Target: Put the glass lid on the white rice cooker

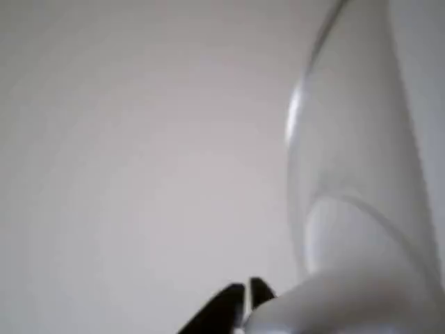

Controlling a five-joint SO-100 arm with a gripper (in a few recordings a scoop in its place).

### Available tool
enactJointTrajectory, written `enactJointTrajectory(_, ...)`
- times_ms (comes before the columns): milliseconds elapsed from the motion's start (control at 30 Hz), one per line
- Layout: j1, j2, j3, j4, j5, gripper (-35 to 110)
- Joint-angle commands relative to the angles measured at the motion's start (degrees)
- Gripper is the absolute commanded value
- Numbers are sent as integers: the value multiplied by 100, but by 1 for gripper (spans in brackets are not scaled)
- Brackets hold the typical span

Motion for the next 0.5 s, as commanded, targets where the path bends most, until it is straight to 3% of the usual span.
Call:
enactJointTrajectory(0,-905,1028,-1178,167,-53,0)
enactJointTrajectory(267,-2813,984,-1178,501,-35,0)
enactJointTrajectory(467,-3296,809,-1143,554,62,0)
